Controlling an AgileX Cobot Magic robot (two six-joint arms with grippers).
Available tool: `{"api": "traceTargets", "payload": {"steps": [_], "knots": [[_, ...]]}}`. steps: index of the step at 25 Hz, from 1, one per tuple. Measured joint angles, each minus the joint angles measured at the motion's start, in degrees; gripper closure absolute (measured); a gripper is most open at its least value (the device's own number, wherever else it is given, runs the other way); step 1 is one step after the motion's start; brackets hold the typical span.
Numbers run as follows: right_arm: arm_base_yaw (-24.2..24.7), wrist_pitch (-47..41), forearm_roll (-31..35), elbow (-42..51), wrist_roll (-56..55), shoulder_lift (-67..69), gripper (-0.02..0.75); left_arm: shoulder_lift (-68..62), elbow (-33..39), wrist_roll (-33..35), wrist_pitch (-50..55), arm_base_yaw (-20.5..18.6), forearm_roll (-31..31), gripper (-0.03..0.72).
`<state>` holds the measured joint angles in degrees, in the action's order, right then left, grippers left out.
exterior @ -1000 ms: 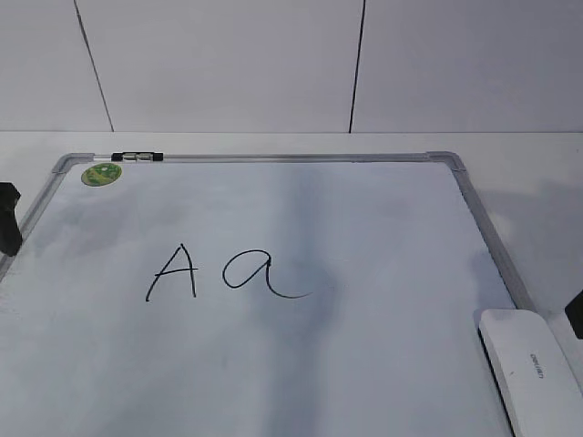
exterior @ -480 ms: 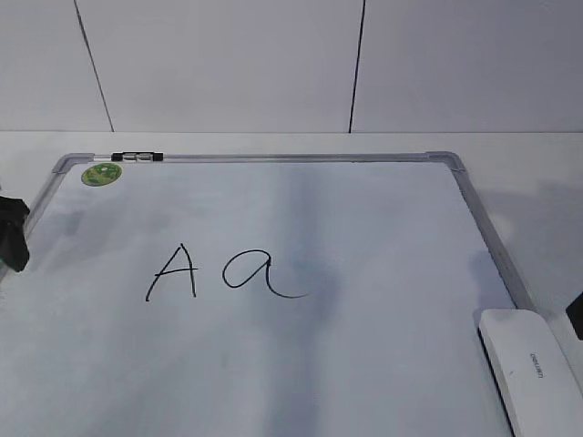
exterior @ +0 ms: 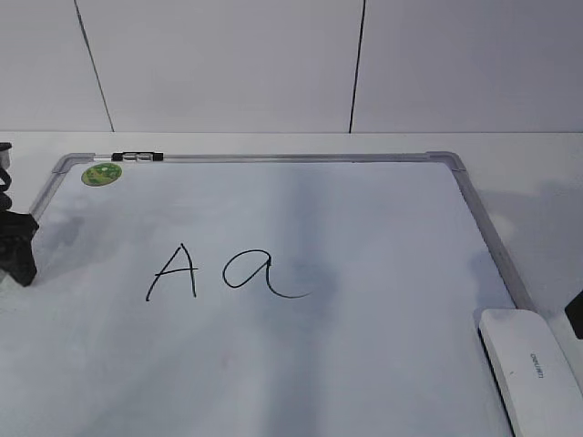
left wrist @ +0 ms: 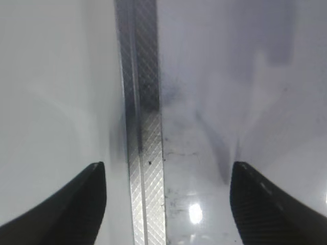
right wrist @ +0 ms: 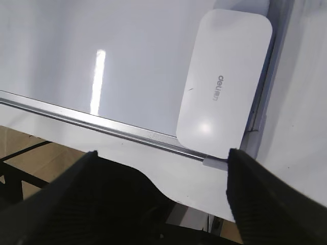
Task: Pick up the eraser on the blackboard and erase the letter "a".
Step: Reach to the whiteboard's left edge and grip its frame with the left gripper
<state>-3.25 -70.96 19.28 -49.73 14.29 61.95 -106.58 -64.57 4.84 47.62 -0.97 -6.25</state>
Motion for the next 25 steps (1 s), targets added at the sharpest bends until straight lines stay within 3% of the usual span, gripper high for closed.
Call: {"api": "traceTargets", "payload": {"steps": [11,25], "knots": [[0.0,0.0,0.59,0.0,0.0,0.0,0.15,-0.89,0.0,0.54,-0.22,0.0,0.1,0.13],[0.0,0.0,0.89,0.0,0.0,0.0,0.15,-0.89,0.0,0.71,-0.22,0.0,0.6,0.243]]}}
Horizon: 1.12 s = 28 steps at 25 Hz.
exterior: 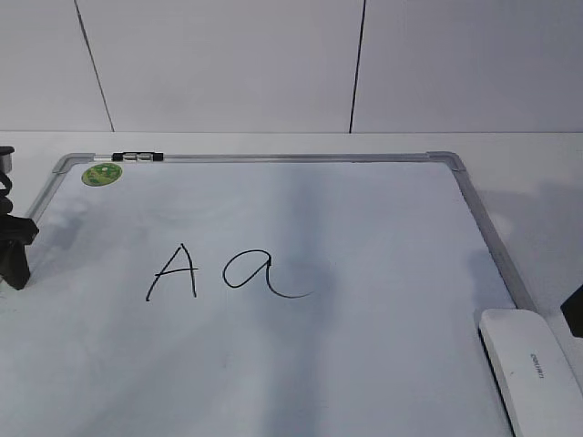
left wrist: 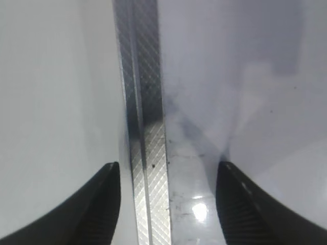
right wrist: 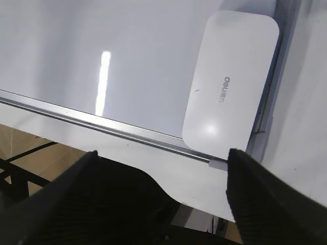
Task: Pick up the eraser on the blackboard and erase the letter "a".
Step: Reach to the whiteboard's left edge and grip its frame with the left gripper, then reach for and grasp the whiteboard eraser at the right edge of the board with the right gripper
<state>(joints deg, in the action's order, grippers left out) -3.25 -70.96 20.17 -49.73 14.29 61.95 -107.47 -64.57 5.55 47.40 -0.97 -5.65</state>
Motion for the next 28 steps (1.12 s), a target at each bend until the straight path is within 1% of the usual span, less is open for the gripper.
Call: {"api": "traceTargets", "payload": {"steps": [5,11,14,19,25,28], "knots": [[0.0,0.02,0.09,0.0,0.0,0.0,0.15,0.0,0.0,0.0,0.0,-0.66,0.14,0.276],[0.0,0.12,0.09,0.0,0.0,0.0,0.15,0.0,0.0,0.66,0.0,-2.5,-1.29,0.283],[0.0,0.12,0.09,0.0,0.0,0.0,0.15,0.0,0.0,1.11,0.0,-2.5,-1.77,0.285],[0.0,0.12,0.09,0.0,0.0,0.0,0.15,-0.64,-0.13,2.18,0.11,-2.5,-3.27,0.319],[0.0,0.12,0.09,0.0,0.0,0.0,0.15,-1.12,-0.59,2.47,0.64,-2.5,-3.88,0.334],[0.0,0.12,0.09,0.0,0.0,0.0,0.15,-1.12,-0.59,2.47,0.76,-2.5,-4.11,0.364]]}}
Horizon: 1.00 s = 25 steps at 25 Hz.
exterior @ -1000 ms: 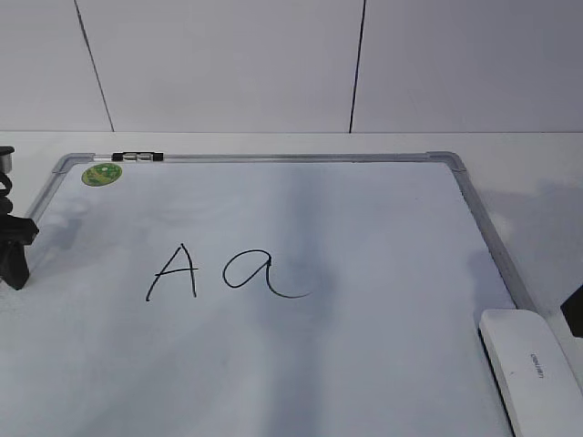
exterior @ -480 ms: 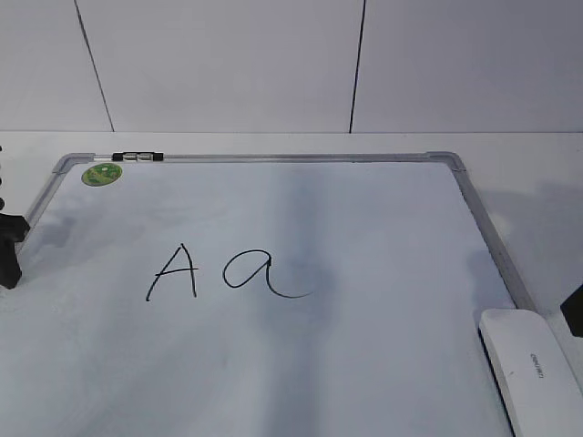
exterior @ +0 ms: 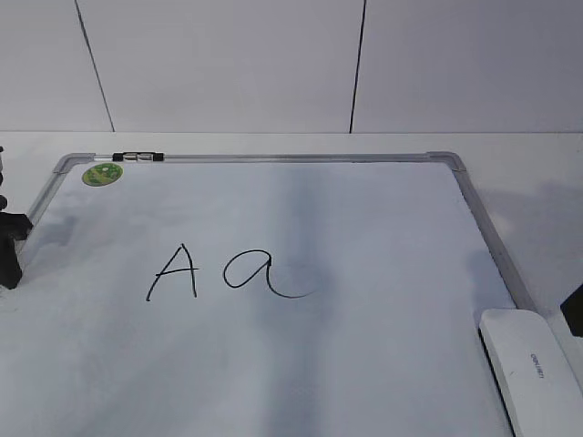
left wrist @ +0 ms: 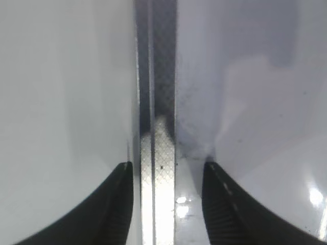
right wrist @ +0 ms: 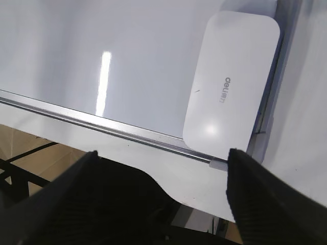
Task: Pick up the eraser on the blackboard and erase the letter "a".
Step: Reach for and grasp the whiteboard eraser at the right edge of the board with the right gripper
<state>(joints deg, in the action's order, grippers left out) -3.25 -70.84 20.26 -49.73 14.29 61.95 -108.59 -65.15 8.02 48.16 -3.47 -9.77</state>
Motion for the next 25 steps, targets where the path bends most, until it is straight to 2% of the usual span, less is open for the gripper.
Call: {"api": "traceTargets", "payload": {"steps": [6,9,17,25], "knots": [[0.0,0.0,0.0,0.0,0.0,0.0,0.15,0.0,-0.09,0.0,0.56,0.0,0.39,0.494],[0.0,0.0,-0.37,0.0,0.1,0.0,0.15,0.0,-0.25,0.0,0.78,0.0,1.32,0.531],[0.0,0.0,-2.96,0.0,0.2,0.0,0.15,0.0,-0.34,0.0,0.99,0.0,1.45,0.547],[0.0,0.01,-1.05,0.0,0.09,0.0,0.15,0.0,-0.34,0.0,0.99,-0.02,1.54,0.548]]}}
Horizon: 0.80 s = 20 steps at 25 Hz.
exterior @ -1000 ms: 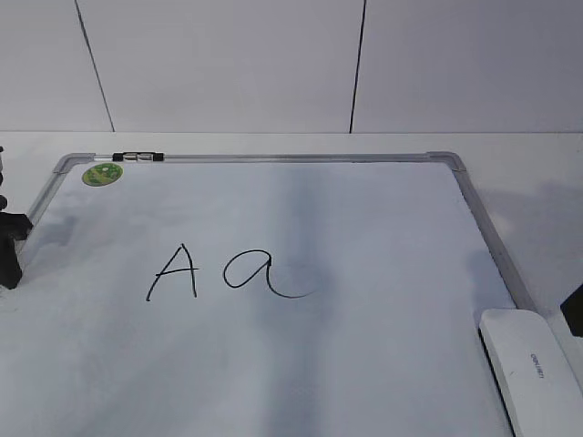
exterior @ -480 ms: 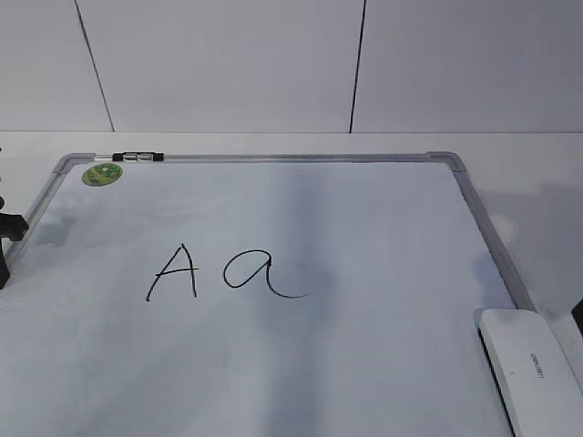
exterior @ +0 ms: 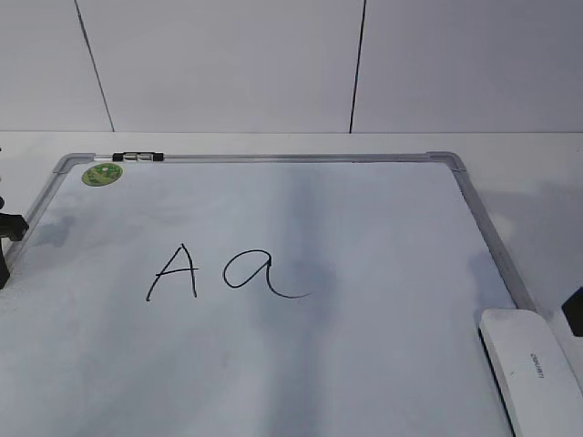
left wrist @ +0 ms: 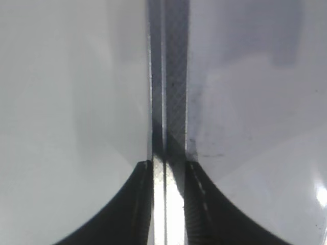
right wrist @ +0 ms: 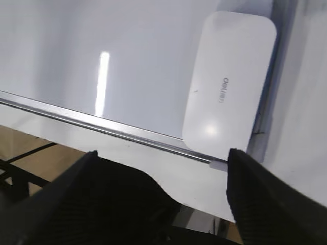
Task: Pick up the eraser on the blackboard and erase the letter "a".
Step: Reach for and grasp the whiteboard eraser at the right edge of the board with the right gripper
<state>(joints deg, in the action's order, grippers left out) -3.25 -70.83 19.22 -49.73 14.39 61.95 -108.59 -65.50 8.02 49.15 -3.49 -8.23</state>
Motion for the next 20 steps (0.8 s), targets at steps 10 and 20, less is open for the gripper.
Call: {"api": "traceTargets", "payload": {"steps": [10,20], "knots": [[-6.23,0.0,-3.84,0.0,-6.57,0.0,0.15,0.0,0.0,0.0,0.0,-0.1,0.04,0.548],[-15.26,0.21,-17.48,0.0,-27.98,0.35,0.15,0.0,0.0,0.0,0.0,-0.1,0.04,0.548]]}}
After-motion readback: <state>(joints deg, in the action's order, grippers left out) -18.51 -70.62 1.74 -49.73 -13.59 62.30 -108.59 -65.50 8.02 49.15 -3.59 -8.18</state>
